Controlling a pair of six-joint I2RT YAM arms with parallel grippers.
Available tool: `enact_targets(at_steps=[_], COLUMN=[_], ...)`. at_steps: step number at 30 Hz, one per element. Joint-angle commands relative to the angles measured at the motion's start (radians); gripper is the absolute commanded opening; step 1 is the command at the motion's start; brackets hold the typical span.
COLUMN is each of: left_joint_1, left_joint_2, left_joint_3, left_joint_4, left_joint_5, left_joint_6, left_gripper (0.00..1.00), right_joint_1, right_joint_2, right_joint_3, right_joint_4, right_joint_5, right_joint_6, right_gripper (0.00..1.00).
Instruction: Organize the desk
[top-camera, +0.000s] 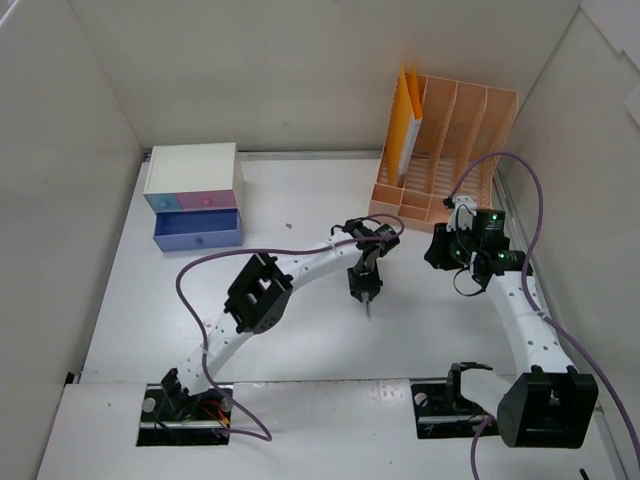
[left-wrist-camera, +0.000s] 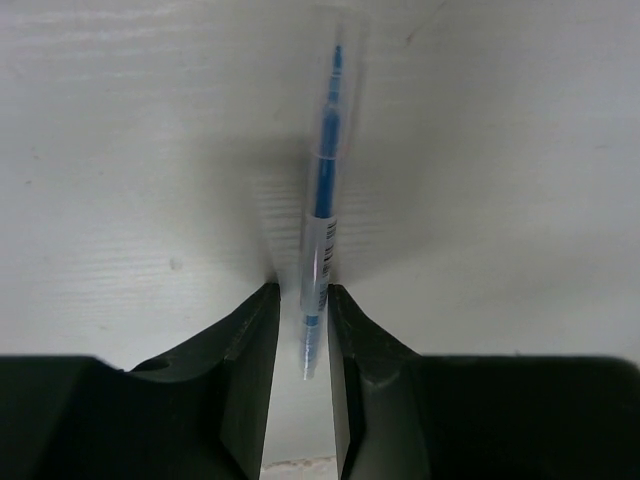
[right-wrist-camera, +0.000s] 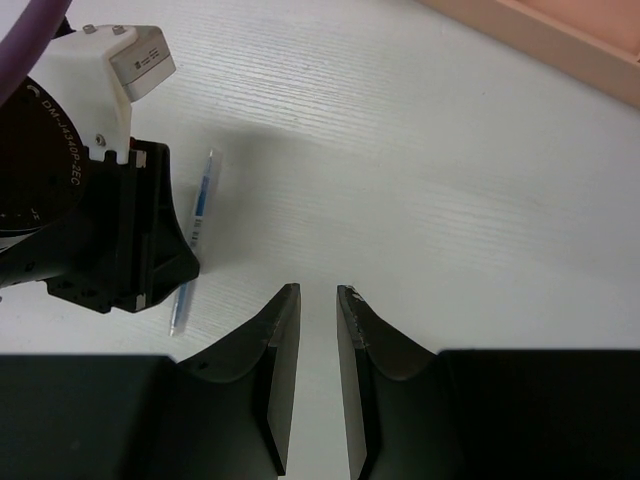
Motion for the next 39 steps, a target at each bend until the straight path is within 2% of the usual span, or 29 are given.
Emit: enact_targets(at_steps=[1, 8, 11, 12, 14, 18, 21, 23, 25, 28, 32, 39], left_joint_1=[0.008, 0.069, 0.083, 0.092, 0.103, 0.134, 0.174, 0.206, 0.256, 0.332, 0.526, 0.766], left_joint_2=[-0.012, -0.177, -0.199, -0.2, -0.219, -0.318, -0.464, -0.594, -0.678, -0.827, -1.017, -1.19], left_joint_3=[-0.086, -0.467, -0.505, -0.511, -0.514, -0.592, -0.67, -0.705, -0.721, -0.759, -0.862, -1.025], left_joint_4=[-0.129, 0.025, 0.028, 0.025, 0.011, 0.048, 0.103, 0.147, 0.176, 0.238, 0.361, 0.623], left_joint_5=[-0.067, -0.068, -0.106, -0.107, -0.16, -0.179, -0.189, -0.196, -0.196, -0.17, -0.076, -0.091], left_joint_6=[0.068, 0.076, 0.12, 0.136, 0.174, 0.208, 0.194, 0.188, 0.173, 0.125, 0.024, -0.327], left_gripper=[0.23, 0.13, 0.07, 0.0, 0.0, 0.0, 0.0, 0.0, 0.0, 0.0, 0.0, 0.0], right_joint_1=[-0.008, -0.01, -0.008, -0.008, -0.01, -0.008, -0.01, -0.008, -0.008, -0.007, -0.004, -0.001], right_joint_2=[-0.027, -0.032, -0.026, -0.024, -0.015, -0.014, -0.015, -0.015, -0.008, 0.009, 0.029, 0.028], right_joint_3=[0.001, -0.003, -0.002, 0.0, 0.001, 0.003, 0.003, 0.001, 0.005, 0.005, 0.012, 0.014], right_joint_4=[0.063, 0.067, 0.067, 0.067, 0.067, 0.067, 0.067, 0.068, 0.067, 0.068, 0.067, 0.07], right_joint_5=[-0.025, -0.038, -0.046, -0.048, -0.048, -0.052, -0.086, -0.109, -0.129, -0.129, -0.12, -0.106], right_joint_6=[0.015, 0.015, 0.015, 0.013, 0.012, 0.005, -0.013, -0.022, -0.028, -0.036, -0.039, -0.041], right_gripper=[0.19, 0.19, 0.19, 0.19, 0.19, 0.2, 0.29, 0.39, 0.44, 0.44, 0.43, 0.43])
